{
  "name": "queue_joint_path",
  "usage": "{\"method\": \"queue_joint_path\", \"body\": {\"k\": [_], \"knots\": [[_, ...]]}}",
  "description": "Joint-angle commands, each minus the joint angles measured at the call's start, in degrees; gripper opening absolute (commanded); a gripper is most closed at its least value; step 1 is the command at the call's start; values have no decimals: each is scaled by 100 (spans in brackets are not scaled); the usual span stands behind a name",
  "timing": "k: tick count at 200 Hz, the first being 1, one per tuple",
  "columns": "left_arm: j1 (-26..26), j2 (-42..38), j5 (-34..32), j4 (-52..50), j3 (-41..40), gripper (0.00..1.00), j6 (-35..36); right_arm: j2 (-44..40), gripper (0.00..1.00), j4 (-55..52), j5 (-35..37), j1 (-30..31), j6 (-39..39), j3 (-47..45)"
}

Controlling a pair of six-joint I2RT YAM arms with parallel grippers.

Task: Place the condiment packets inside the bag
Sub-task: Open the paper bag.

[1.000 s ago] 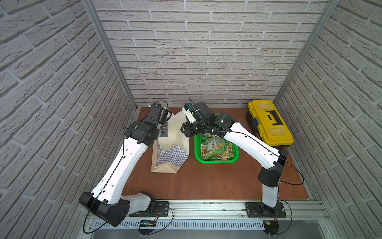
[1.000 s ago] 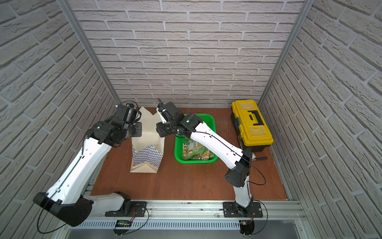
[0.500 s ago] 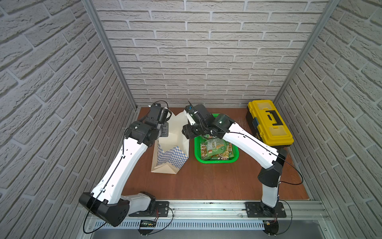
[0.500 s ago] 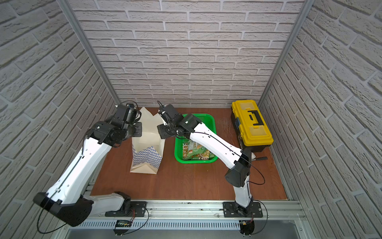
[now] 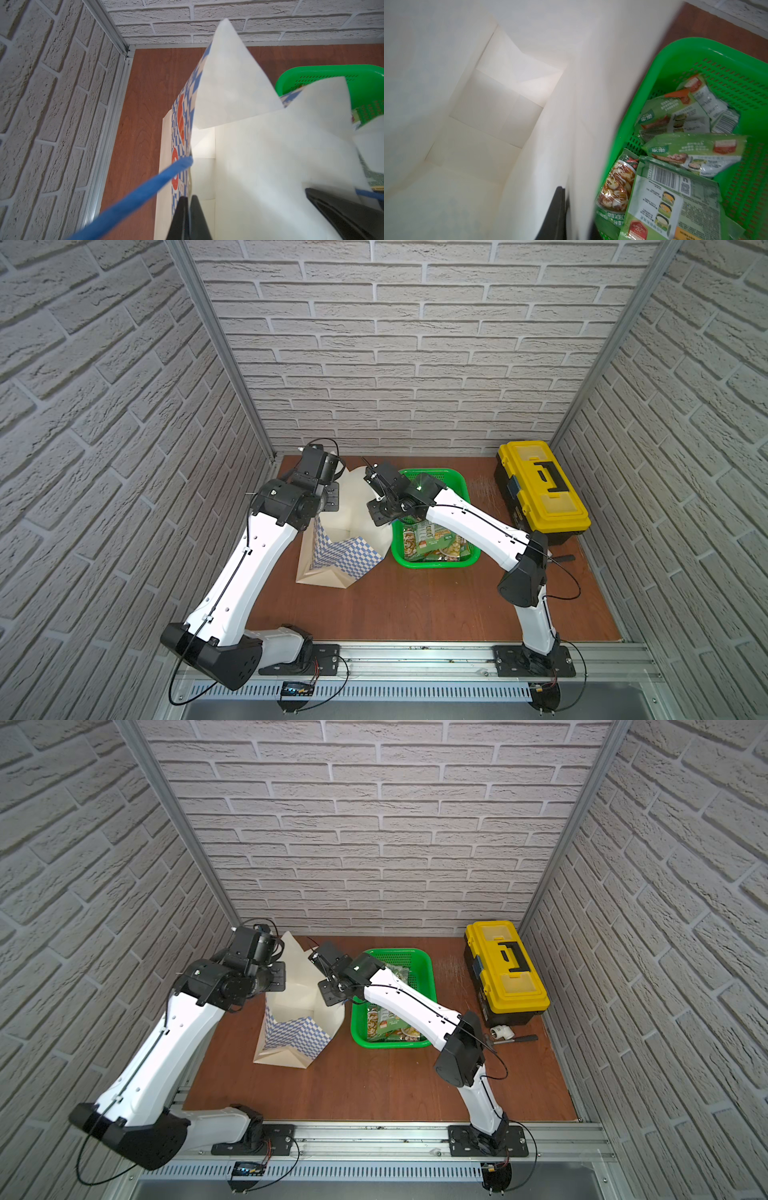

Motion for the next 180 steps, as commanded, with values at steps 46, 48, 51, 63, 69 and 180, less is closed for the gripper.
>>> {"method": "queue_joint_path", "body": {"k": [46, 48, 51, 63, 69, 180], "knots": [[246, 305, -577, -713, 621, 0, 510, -42, 4, -958, 1595, 40, -314, 704], [248, 319, -579, -736, 635, 0, 529, -23, 4, -985, 1612, 36, -314, 743], [259, 342, -588, -770, 658, 0, 550, -5, 4, -1016, 1627, 41, -324, 801], [303, 415, -621, -851, 703, 0, 613, 78, 4, -1078, 1657, 41, -337, 969], [330, 440, -625, -878, 703, 0, 647, 104, 4, -1084, 1656, 44, -341, 1031], [812, -63, 392, -492, 348, 0, 908, -34, 34, -32, 322, 39, -234, 905]]}}
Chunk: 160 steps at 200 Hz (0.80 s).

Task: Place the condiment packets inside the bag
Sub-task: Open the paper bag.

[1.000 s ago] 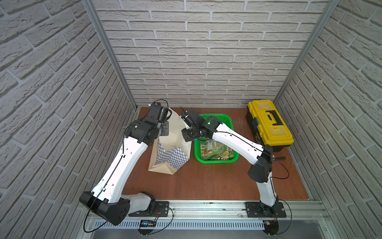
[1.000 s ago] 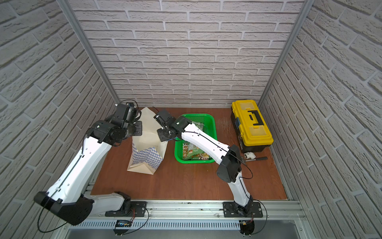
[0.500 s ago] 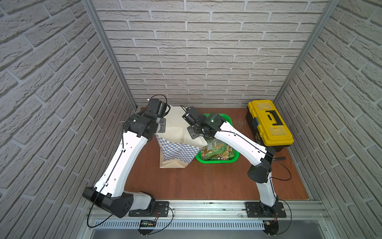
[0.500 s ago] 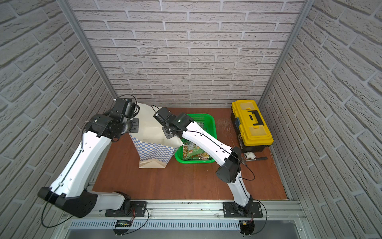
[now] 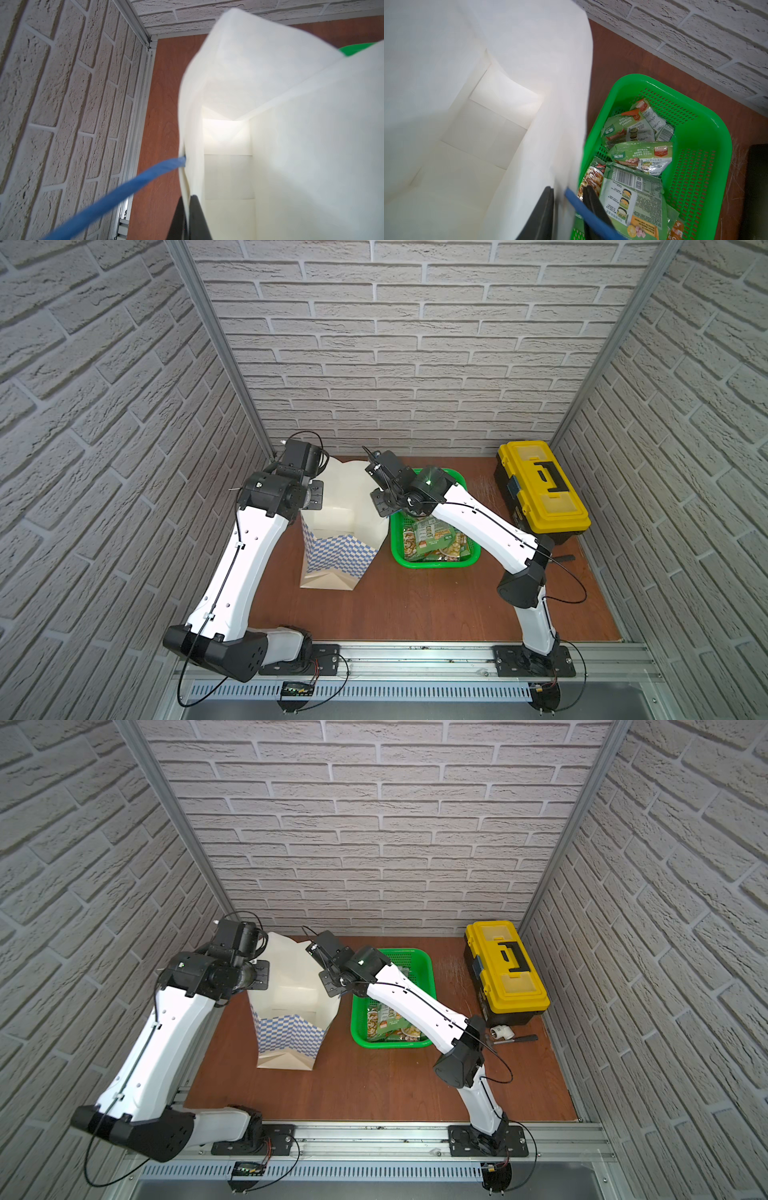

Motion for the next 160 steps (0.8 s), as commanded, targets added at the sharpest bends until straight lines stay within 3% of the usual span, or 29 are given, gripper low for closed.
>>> {"method": "queue_joint_path", "body": {"k": [1, 47, 71, 110, 144, 160], "knots": [[66, -133, 287, 105, -49, 0, 111, -41, 34, 371, -272, 7, 41, 42], [70, -89, 249, 33, 4, 0, 99, -838, 40, 874, -871, 4, 119, -396], [67, -127, 195, 31, -34, 0, 99, -1617, 50, 1549, -1284, -51, 221, -1207], [74, -237, 201, 91, -130, 0, 74, -2887, 58, 2575, -1799, -317, 426, -2644], [243, -443, 878, 427, -373, 0, -4, -3930, 66, 3027, -1833, -709, 526, -3975], [335, -488, 1149, 563, -482, 0, -68, -4291, 73, 3406, -2224, -1002, 696, -4591]]}}
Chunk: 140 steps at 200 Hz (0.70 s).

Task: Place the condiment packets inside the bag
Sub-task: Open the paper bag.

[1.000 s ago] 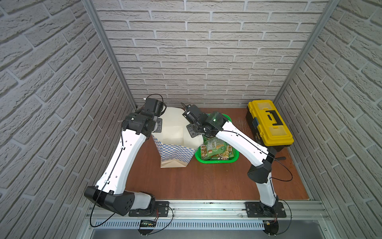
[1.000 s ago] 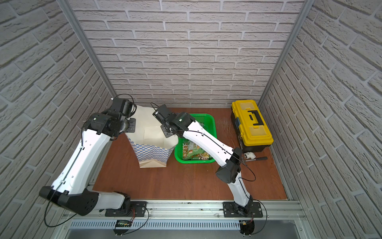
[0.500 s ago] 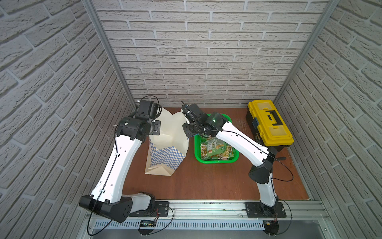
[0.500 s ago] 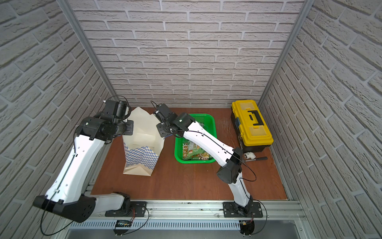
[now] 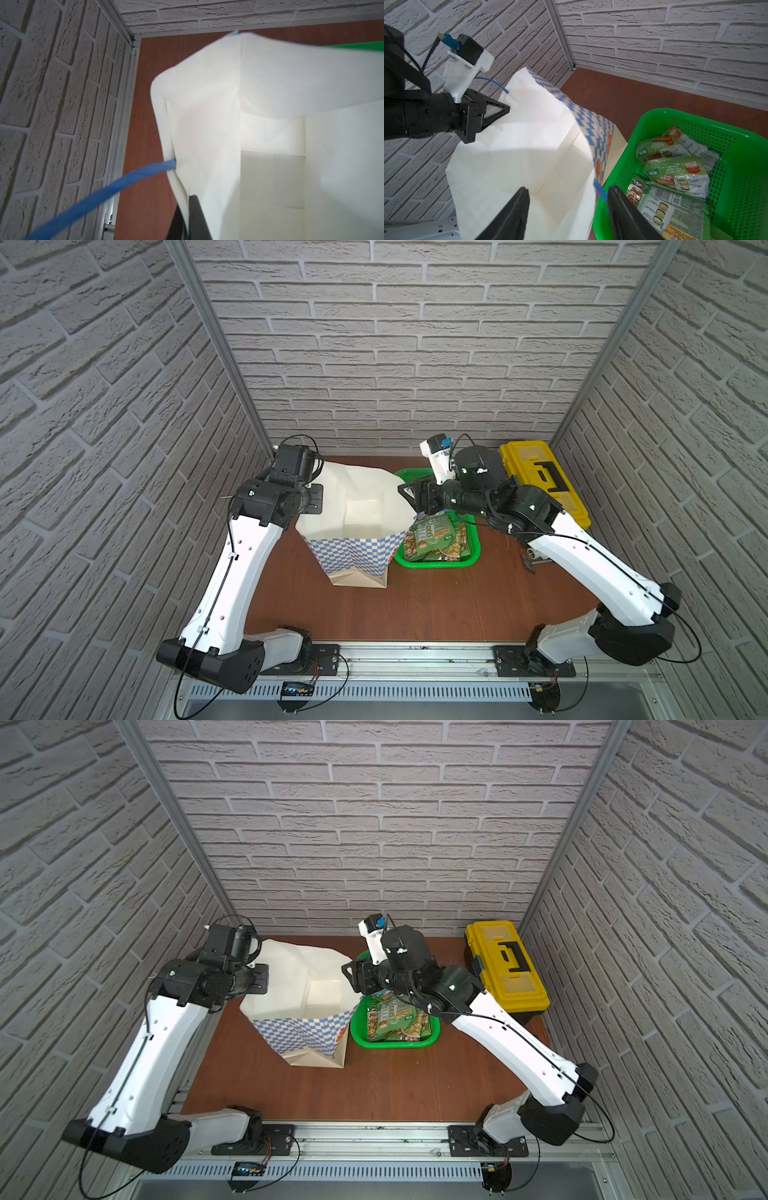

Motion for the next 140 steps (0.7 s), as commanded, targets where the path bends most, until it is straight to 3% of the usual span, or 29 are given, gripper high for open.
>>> {"method": "queue_joint_path", "body": {"k": [1, 34, 68, 93, 140], "knots": [[164, -149, 463, 362, -201, 0, -99, -407, 74, 754, -425, -371, 261, -753], [227, -117, 547, 512, -336, 0, -125, -645, 80, 2169, -2154, -886, 970, -1788], [236, -63, 560, 549, -398, 0, -119, -437, 85, 3533, -3239, -952, 1694, -2112], [235, -55, 415, 512, -427, 0, -88, -301, 84, 3461, -3076, -957, 1698, -2036], [262, -180, -66, 298, -350, 0, 55, -365, 84, 2181, -1870, -1025, 996, -2129]]}}
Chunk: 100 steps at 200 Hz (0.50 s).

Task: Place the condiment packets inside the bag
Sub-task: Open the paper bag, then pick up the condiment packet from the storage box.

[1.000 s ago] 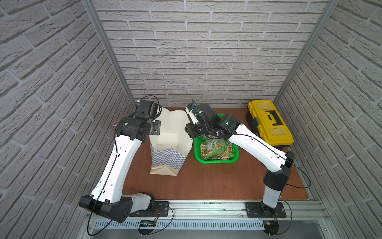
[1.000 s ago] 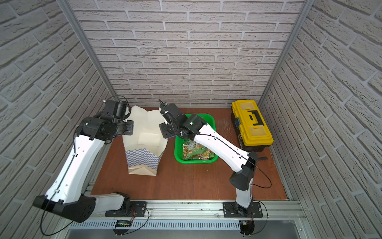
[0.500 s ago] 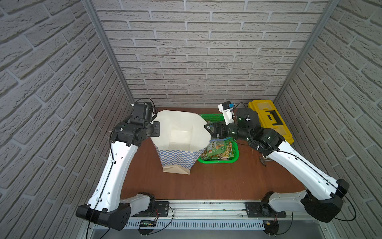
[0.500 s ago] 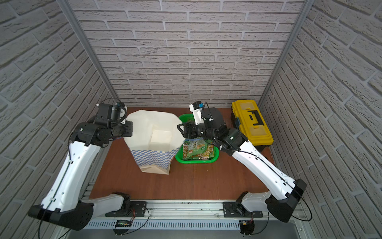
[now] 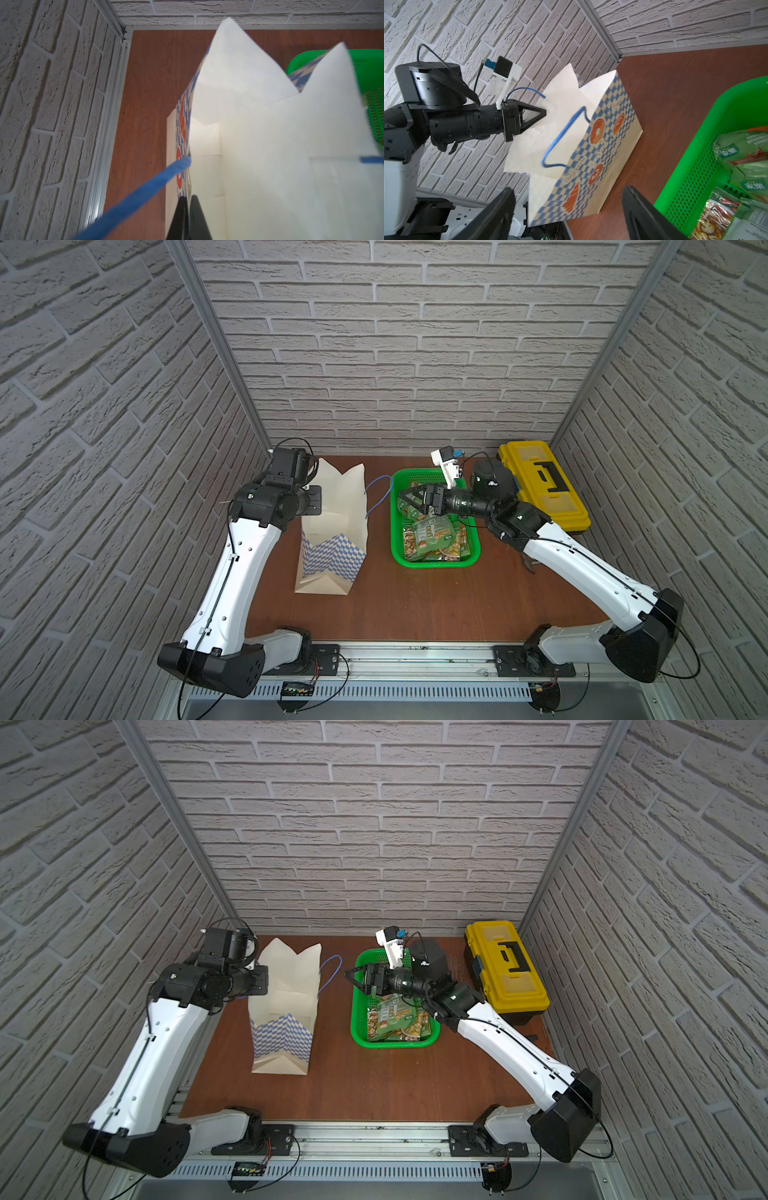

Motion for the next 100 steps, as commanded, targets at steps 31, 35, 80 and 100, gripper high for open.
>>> {"method": "queue_joint_path", "body": {"k": [31, 35, 80, 100], "knots": [[113, -201, -168, 77, -60, 0, 166, -181, 81, -1061, 1378, -177, -669, -250], [146, -213, -90, 108, -93, 0, 163, -193, 81, -1114, 1463, -202, -692, -284], [262, -223, 273, 332, -354, 0, 114, -49, 73, -1580, 1783, -615, -794, -733], [260, -245, 330, 384, -430, 0, 106, -25, 73, -1770, 2164, -738, -824, -1014]]}}
